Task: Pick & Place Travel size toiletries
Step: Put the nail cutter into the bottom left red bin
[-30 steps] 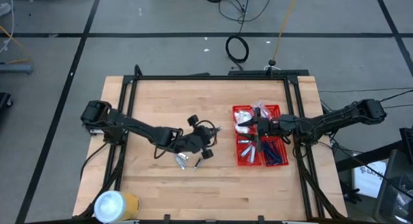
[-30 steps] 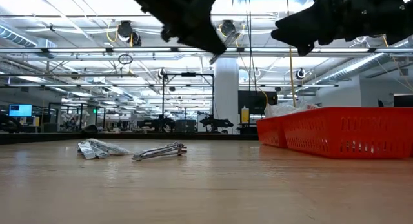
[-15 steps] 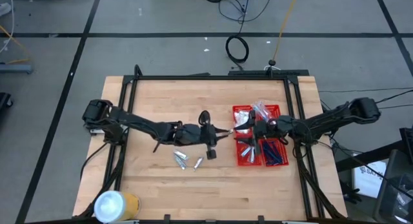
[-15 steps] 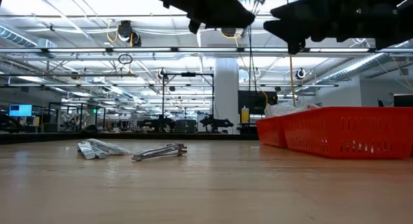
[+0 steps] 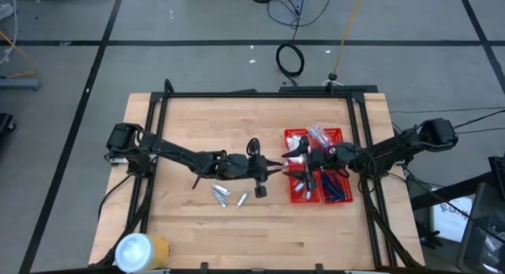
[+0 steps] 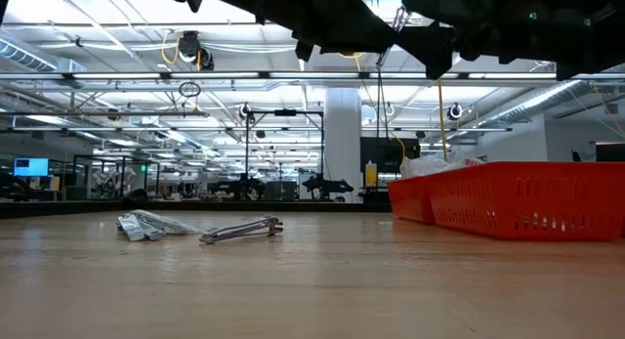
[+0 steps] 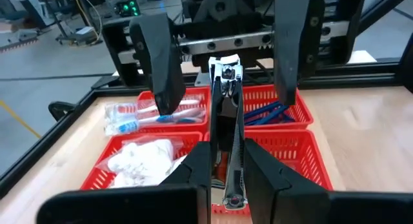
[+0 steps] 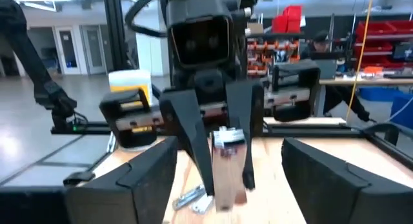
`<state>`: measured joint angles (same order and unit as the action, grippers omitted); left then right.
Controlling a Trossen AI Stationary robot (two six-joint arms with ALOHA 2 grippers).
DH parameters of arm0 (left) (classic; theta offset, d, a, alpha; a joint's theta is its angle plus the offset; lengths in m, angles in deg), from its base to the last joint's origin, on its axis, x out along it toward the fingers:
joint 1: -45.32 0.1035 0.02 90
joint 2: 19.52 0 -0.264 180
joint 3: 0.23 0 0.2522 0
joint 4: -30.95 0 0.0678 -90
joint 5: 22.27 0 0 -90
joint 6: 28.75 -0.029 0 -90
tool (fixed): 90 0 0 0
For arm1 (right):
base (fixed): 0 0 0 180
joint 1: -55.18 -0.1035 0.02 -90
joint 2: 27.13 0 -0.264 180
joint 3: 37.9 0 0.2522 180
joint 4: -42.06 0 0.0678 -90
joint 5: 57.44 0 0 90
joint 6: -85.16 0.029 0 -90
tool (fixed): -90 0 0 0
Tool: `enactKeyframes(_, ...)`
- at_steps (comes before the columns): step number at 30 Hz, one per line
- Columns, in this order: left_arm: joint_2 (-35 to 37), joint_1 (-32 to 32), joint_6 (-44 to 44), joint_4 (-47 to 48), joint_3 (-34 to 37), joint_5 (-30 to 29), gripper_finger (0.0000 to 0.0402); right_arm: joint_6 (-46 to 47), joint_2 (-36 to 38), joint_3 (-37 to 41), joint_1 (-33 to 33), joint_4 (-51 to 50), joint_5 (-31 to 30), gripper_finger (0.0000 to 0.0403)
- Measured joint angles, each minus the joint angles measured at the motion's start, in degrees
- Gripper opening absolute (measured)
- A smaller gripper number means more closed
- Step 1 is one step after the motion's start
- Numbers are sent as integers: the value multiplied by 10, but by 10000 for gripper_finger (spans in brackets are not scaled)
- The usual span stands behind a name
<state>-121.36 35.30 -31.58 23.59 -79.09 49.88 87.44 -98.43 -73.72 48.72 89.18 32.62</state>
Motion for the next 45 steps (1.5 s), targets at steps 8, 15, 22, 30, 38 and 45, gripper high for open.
enactKeyframes(8,0,0,0,0,0,0,43,-6,-19,0,0,5,0,188)
enactKeyframes(15,0,0,3,0,0,14,43,-29,-19,0,0,10,3,92)
enactKeyframes(22,0,1,24,1,0,27,43,-45,-19,0,0,6,5,46)
enactKeyframes(30,5,-2,116,53,0,-14,146,-47,12,0,0,-38,-22,46)
enactKeyframes(38,8,-1,122,113,0,-33,257,35,159,0,-7,-275,-16,46)
enactKeyframes(45,8,12,131,137,0,-35,288,167,253,0,-64,-529,-13,46)
